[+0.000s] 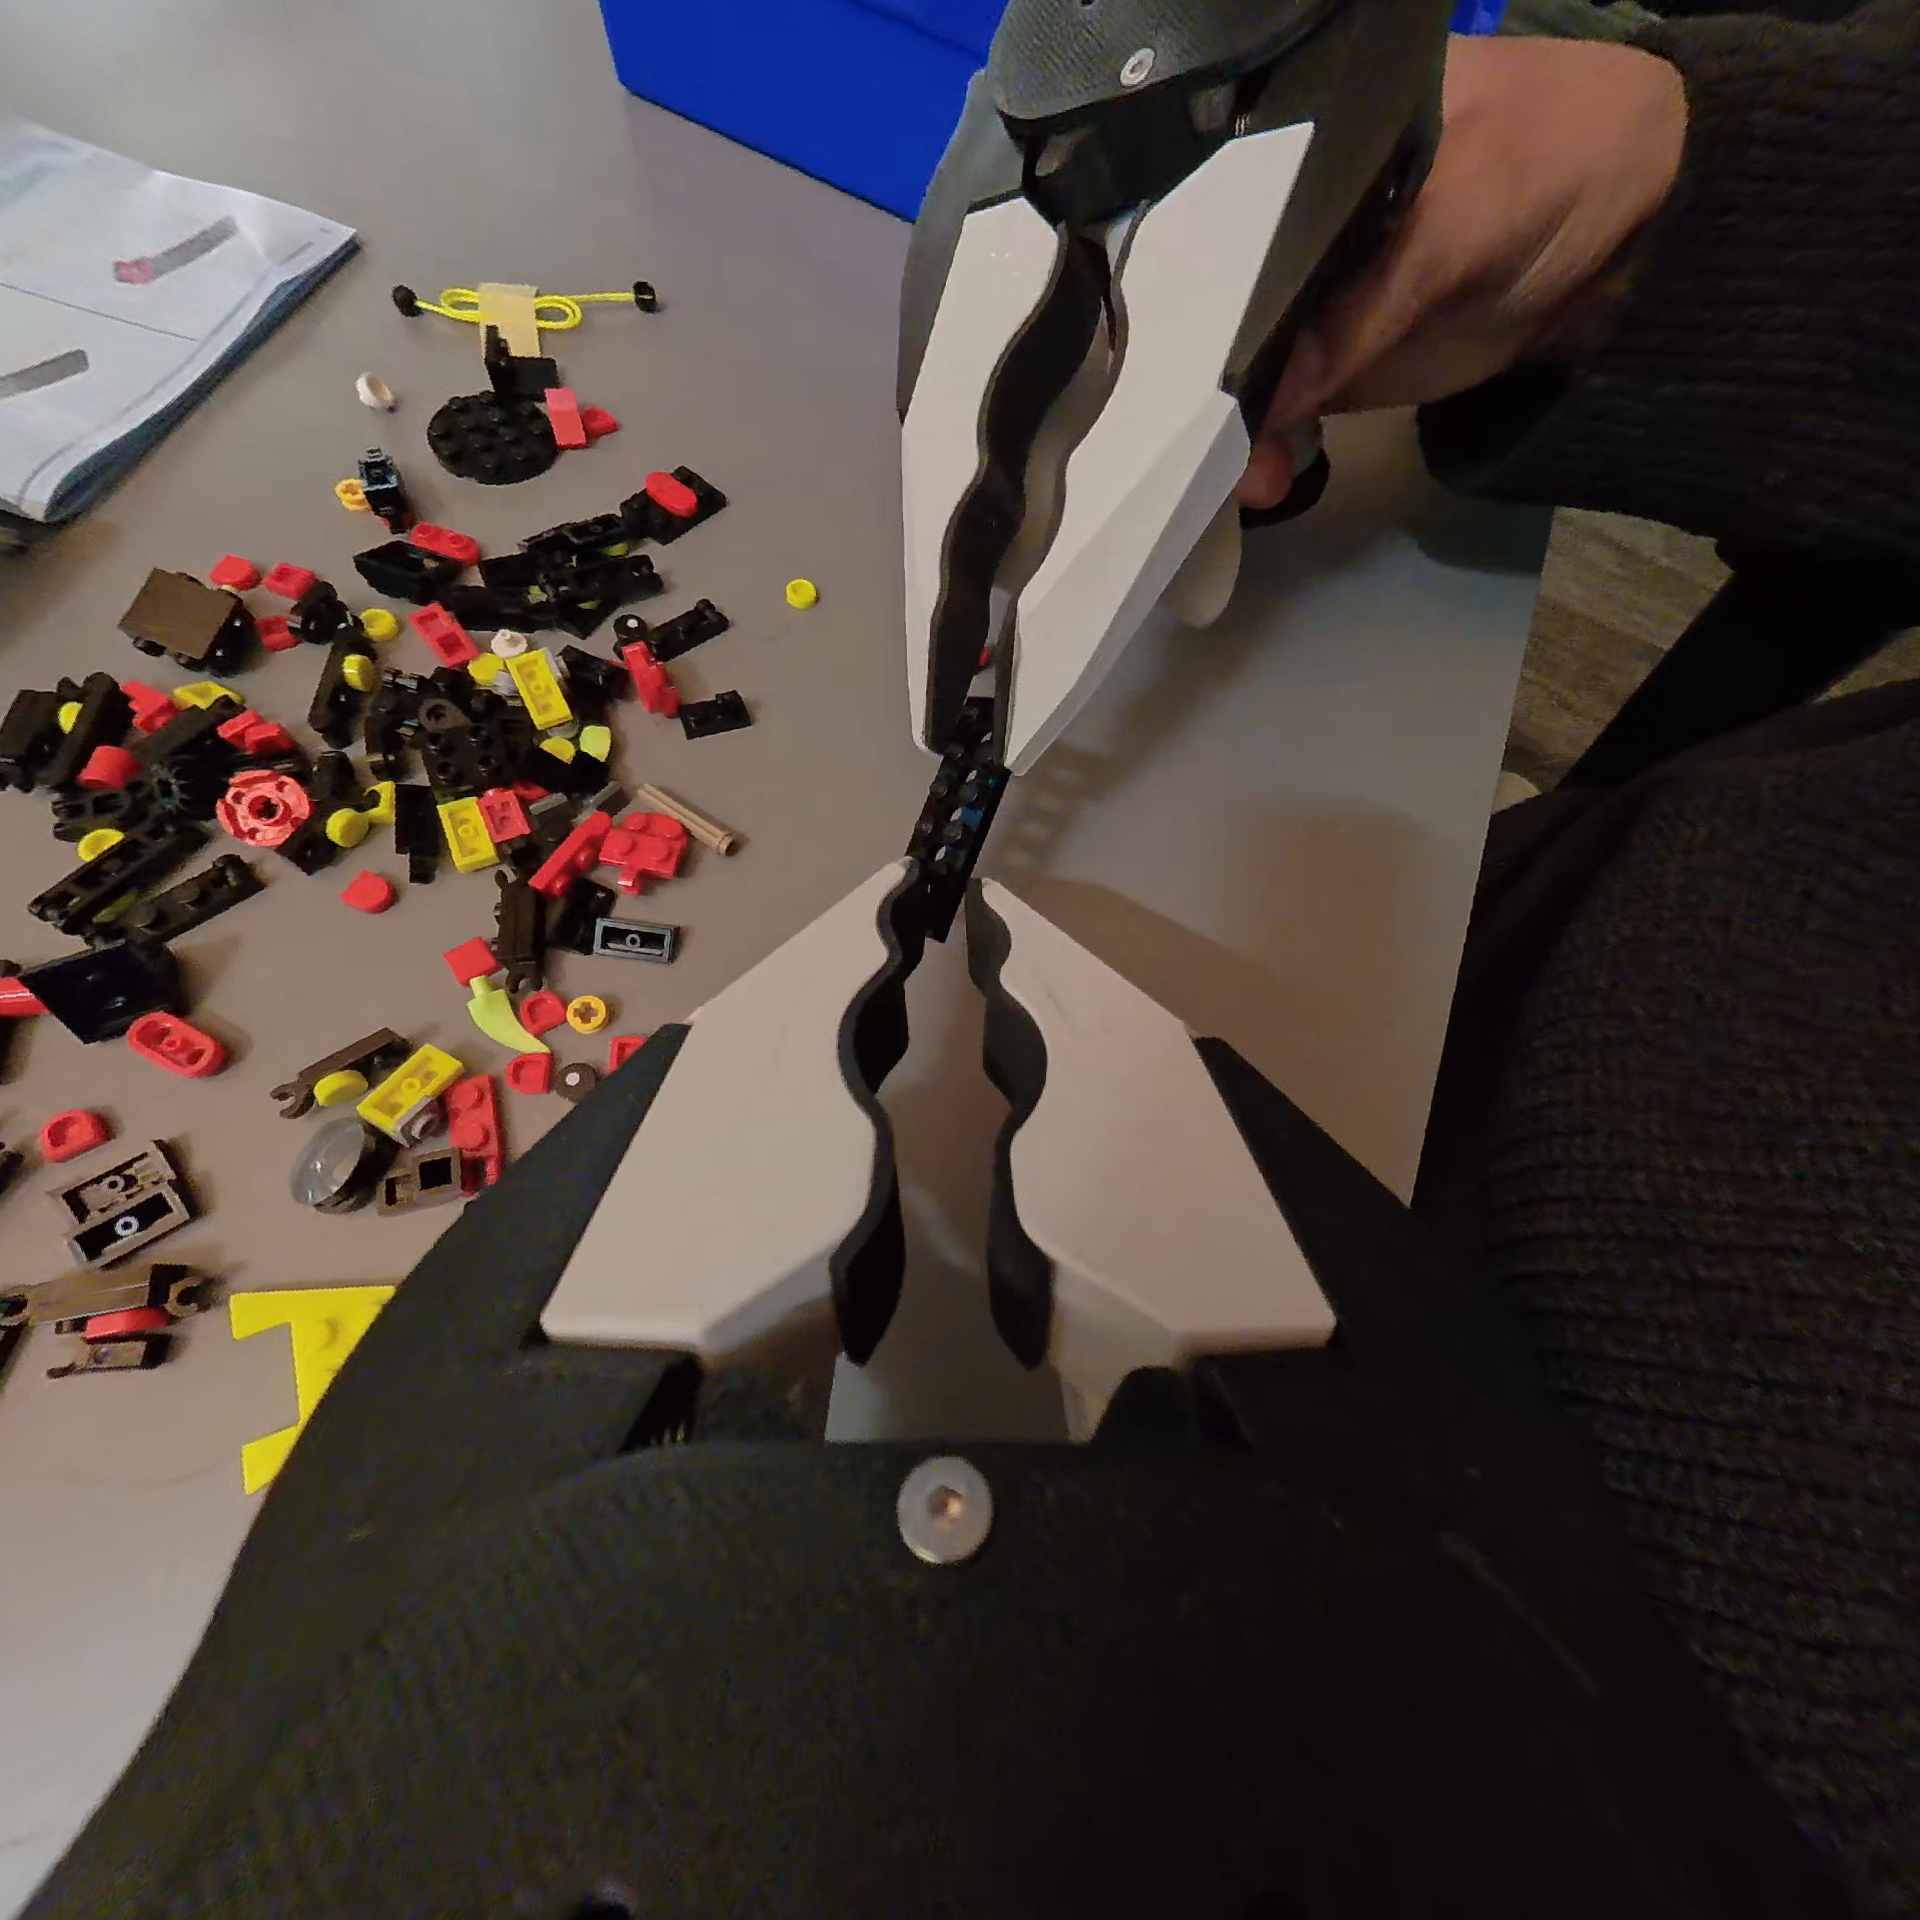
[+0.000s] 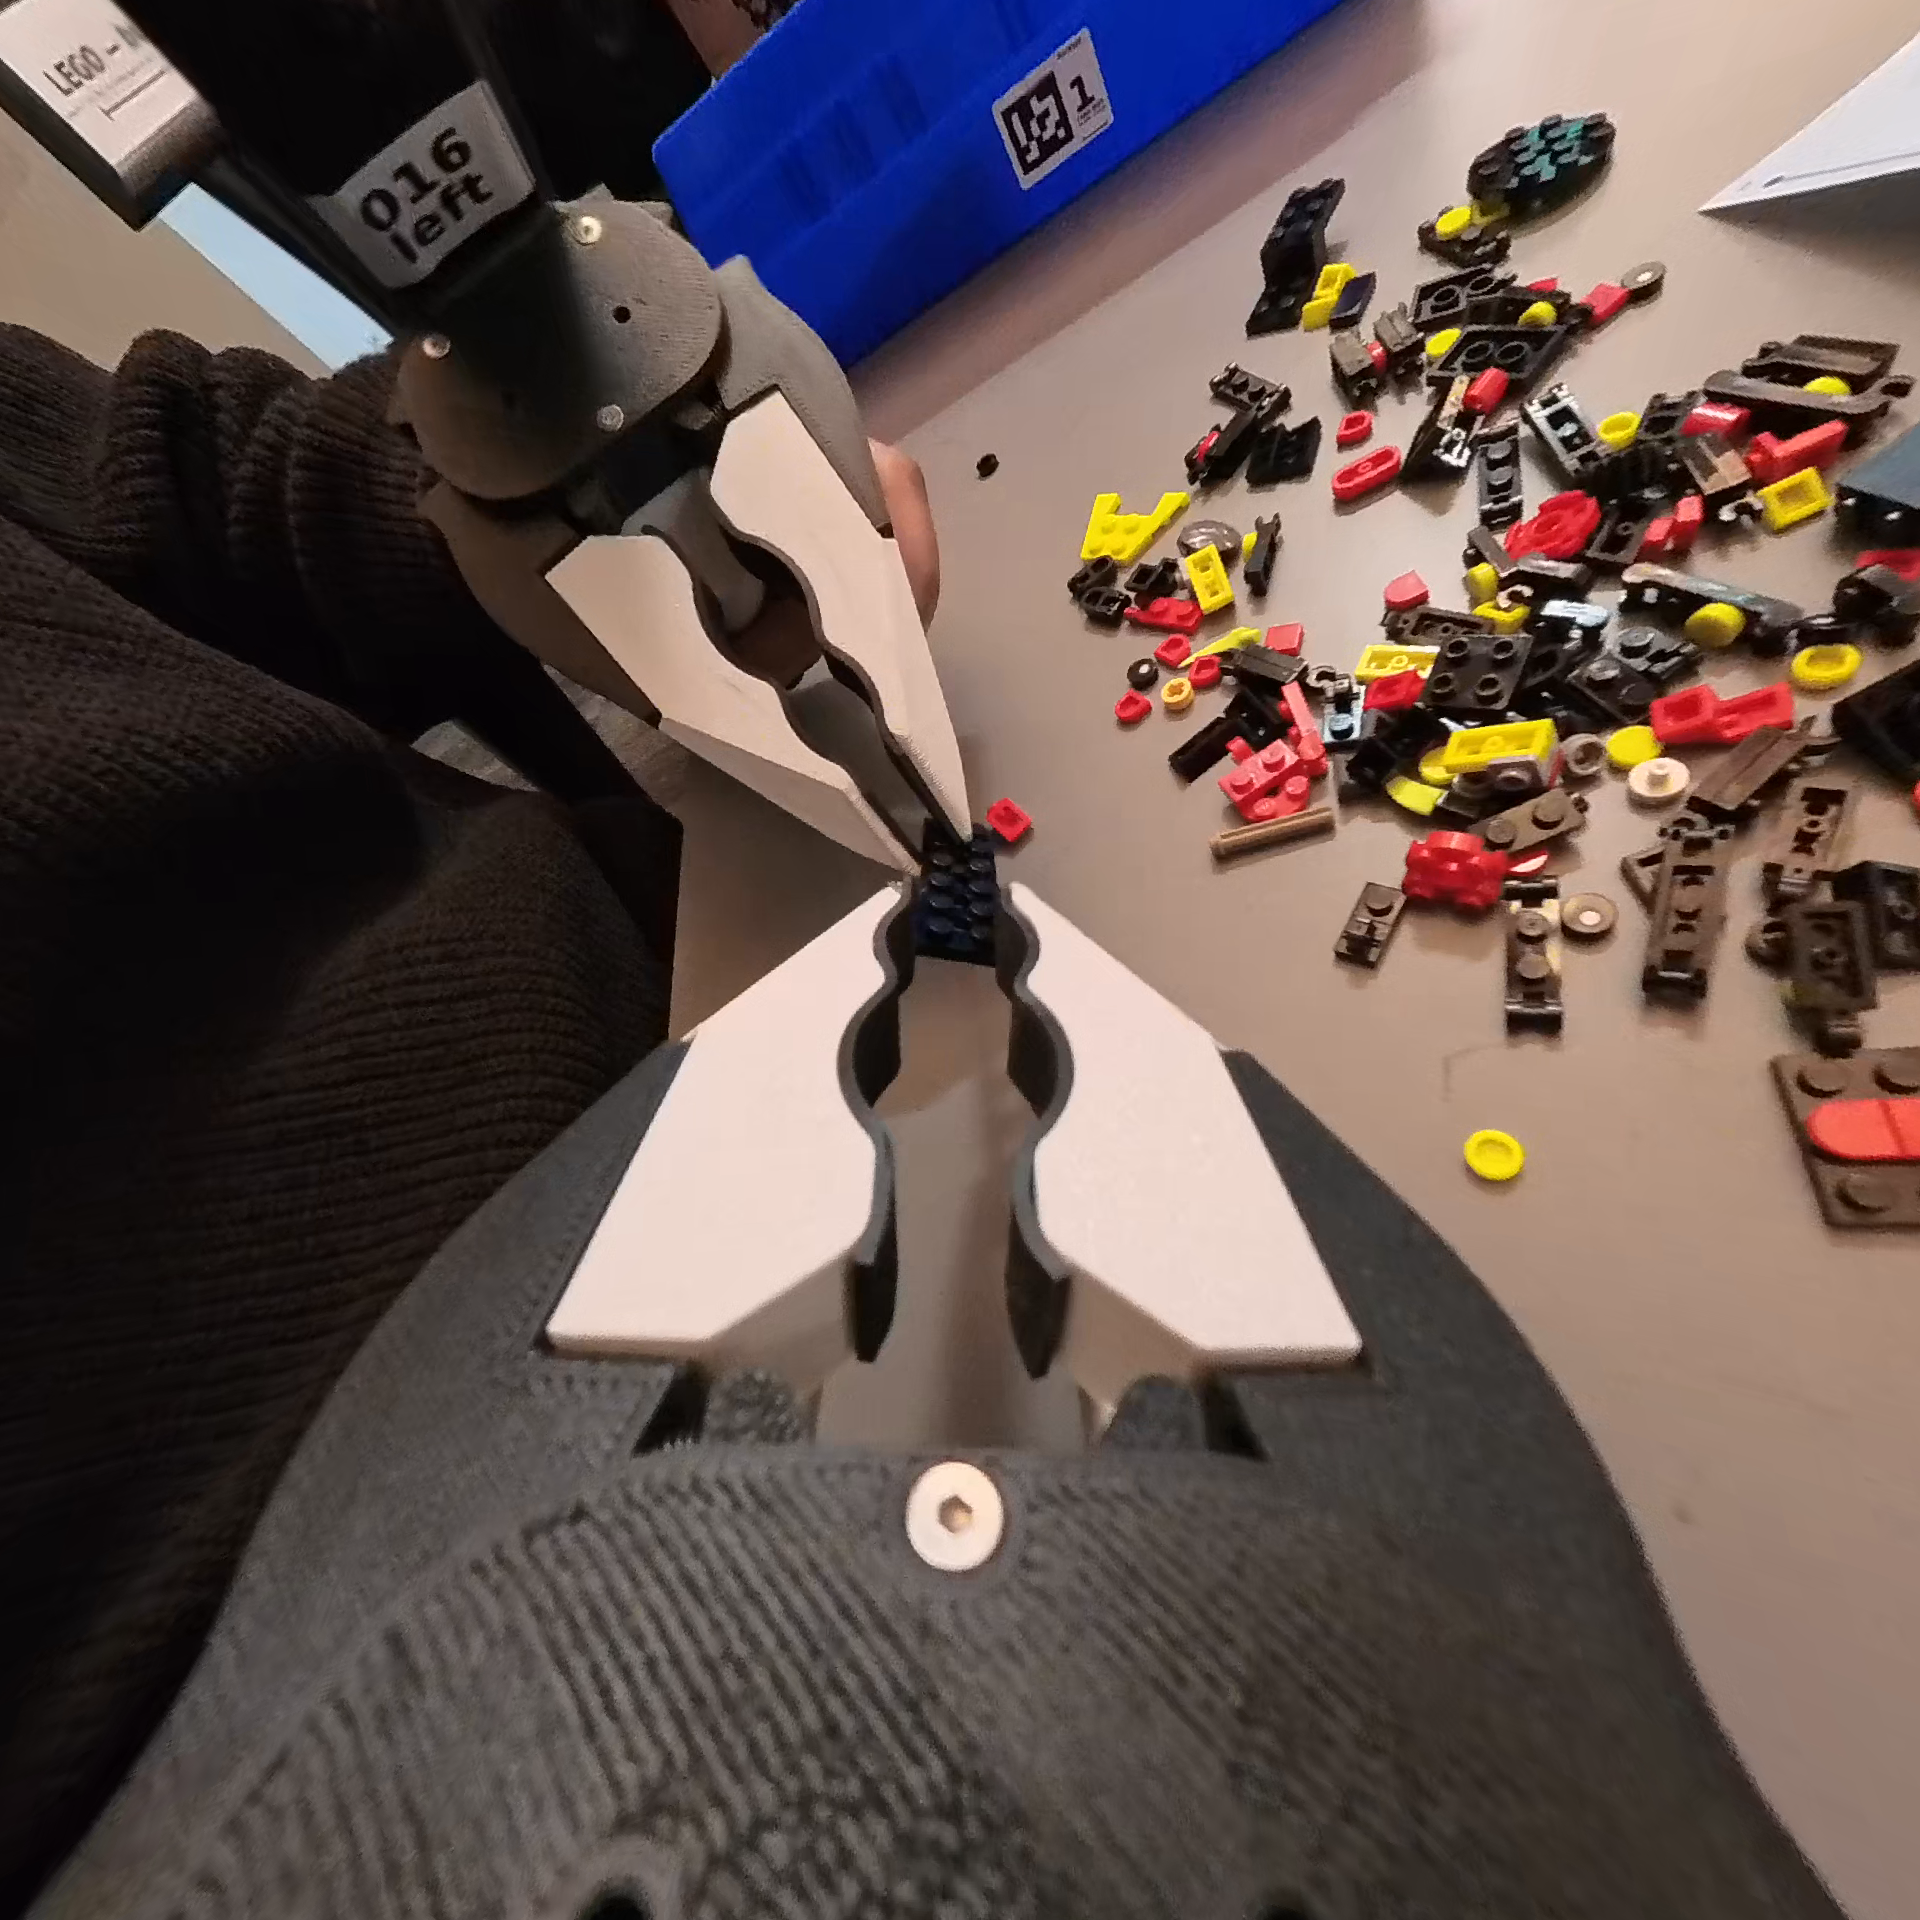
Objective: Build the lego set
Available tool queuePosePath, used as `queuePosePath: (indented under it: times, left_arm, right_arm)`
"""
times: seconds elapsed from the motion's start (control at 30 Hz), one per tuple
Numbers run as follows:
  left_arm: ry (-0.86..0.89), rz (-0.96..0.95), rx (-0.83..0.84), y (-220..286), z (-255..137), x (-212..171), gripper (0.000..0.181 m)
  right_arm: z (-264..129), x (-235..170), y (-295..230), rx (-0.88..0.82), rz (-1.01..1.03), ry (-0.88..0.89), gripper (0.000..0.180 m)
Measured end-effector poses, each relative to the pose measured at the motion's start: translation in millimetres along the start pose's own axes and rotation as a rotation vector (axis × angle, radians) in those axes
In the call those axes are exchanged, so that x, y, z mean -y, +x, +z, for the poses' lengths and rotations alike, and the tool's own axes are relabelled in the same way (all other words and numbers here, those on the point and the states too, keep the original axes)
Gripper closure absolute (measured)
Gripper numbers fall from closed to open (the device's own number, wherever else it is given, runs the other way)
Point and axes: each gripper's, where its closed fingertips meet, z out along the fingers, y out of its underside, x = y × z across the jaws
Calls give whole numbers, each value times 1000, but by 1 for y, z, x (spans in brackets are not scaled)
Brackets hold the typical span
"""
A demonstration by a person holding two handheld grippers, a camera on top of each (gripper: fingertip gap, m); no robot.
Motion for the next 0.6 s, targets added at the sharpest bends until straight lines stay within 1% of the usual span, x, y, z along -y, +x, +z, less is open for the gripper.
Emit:
queuePosePath:
  times: [0.07, 0.13, 0.23, 0.33, 0.43, 0.47, 0.5, 0.6]
  left_arm:
    - [11, -16, -15, 1, -1, 2, 176]
    - [33, -63, -49, 3, -4, 6, 176]
    - [75, -220, -155, 7, -8, 12, 178]
    - [128, -387, -294, 11, -15, 21, 179]
    - [152, -472, -398, 18, -21, 26, 179]
    - [143, -468, -407, 20, -21, 24, 179]
    - [133, -446, -401, 21, -20, 23, 179]
    - [104, -364, -379, 27, -19, 19, 179]
  right_arm:
    - [-1, 4, -1, -2, -15, 18, 167]
    - [-3, 10, -1, -16, -53, 44, 161]
    - [-7, 20, -4, -58, -177, 80, 151]
    - [-7, 22, -11, -106, -357, 65, 140]
    - [3, 12, -17, -113, -440, 3, 143]
    - [6, 7, -19, -91, -428, -21, 147]
    - [9, 3, -23, -56, -402, -40, 156]
    - [9, 1, -31, 29, -325, -37, 163]
